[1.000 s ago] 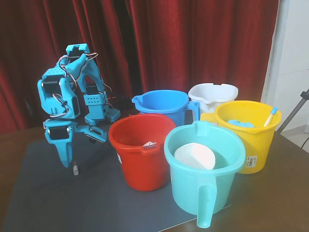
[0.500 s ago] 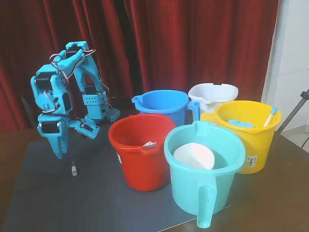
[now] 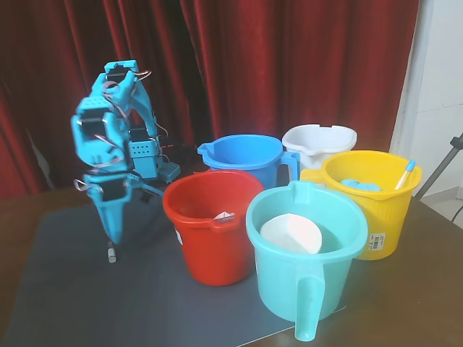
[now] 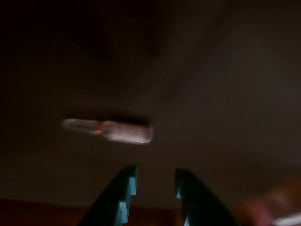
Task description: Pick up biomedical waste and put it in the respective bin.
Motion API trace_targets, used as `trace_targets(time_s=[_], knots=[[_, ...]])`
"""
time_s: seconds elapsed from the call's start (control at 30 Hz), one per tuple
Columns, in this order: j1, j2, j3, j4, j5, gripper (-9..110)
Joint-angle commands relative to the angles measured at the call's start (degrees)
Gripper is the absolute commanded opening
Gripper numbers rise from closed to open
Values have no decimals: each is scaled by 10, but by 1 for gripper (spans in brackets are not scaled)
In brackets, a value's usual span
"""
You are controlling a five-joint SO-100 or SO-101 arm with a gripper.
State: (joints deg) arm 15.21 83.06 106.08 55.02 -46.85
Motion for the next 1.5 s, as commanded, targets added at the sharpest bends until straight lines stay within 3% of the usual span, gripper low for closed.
trace_targets(time_s=[0.0, 0.13, 0.27, 0.5, 0.73, 1.27, 1.47], knots=[[-7, 40, 12, -44, -79, 8], [-40, 40, 28, -99, -172, 9], [-38, 40, 13, -105, -193, 9], [-12, 40, -83, 8, -198, 9], [32, 33, -207, 170, -277, 9], [66, -14, -200, 185, -614, 8], [66, -36, -198, 197, -624, 8]])
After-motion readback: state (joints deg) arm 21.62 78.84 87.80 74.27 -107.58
